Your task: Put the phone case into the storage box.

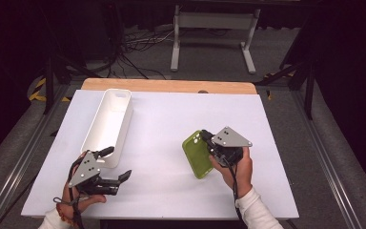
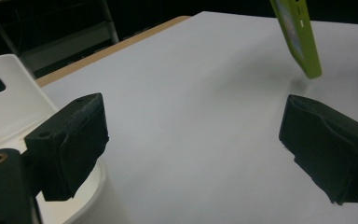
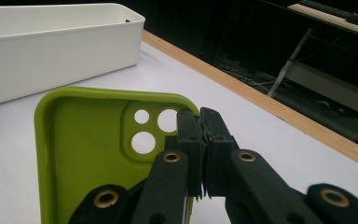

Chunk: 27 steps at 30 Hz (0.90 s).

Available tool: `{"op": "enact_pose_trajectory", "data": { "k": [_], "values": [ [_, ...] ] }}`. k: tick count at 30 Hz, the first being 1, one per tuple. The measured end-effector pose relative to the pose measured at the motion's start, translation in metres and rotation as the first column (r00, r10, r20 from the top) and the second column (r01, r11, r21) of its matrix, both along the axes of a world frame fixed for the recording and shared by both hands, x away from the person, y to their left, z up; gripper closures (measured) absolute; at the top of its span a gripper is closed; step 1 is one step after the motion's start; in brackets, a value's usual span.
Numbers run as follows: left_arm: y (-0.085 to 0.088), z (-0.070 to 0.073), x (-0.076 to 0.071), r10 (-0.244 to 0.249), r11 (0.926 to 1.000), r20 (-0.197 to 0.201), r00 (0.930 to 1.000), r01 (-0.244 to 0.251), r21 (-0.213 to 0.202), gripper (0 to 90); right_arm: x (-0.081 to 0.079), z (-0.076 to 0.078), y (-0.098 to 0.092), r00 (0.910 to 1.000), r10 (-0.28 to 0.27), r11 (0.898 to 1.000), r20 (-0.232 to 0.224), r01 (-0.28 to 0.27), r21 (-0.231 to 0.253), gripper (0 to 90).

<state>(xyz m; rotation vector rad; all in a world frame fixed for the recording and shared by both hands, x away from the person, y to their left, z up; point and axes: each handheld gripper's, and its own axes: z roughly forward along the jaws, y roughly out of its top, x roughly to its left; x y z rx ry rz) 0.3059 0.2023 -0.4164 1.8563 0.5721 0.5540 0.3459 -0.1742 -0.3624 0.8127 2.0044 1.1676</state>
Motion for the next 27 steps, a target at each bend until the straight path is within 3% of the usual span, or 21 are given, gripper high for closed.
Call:
{"op": "enact_pose_trajectory", "data": {
  "k": [9,13,15,21,27],
  "values": [
    [-0.028,0.006,0.003,-0.059,0.9983,0.02,0.9981,0.058,0.008,7.4,-0.001,-0.002,0.007,1.0,0.006,1.0,0.001,-0.006,0.025,88.4],
    [-0.044,0.011,0.005,-0.082,0.9965,0.042,0.9957,0.082,0.02,8.2,-0.001,-0.001,0.009,0.9996,-0.011,0.999,0.026,0.011,0.037,88.4],
    [-0.051,0.014,0.008,-0.096,0.9954,0.032,0.9949,0.096,-0.005,8.1,-0.002,-0.001,0.009,0.9993,-0.02,0.999,0.03,0.019,0.047,88.4],
    [-0.071,0.018,0.009,-0.131,0.9914,0.031,0.9909,0.131,-0.005,8.4,-0.004,0.0,0.009,0.9977,-0.041,0.998,0.054,0.039,0.05,88.4],
    [-0.089,0.024,0.011,-0.166,0.9854,0.039,0.9854,0.167,-0.034,9.4,-0.005,-0.001,0.009,0.9971,-0.045,0.997,0.061,0.041,0.063,88.4]
  ]
}}
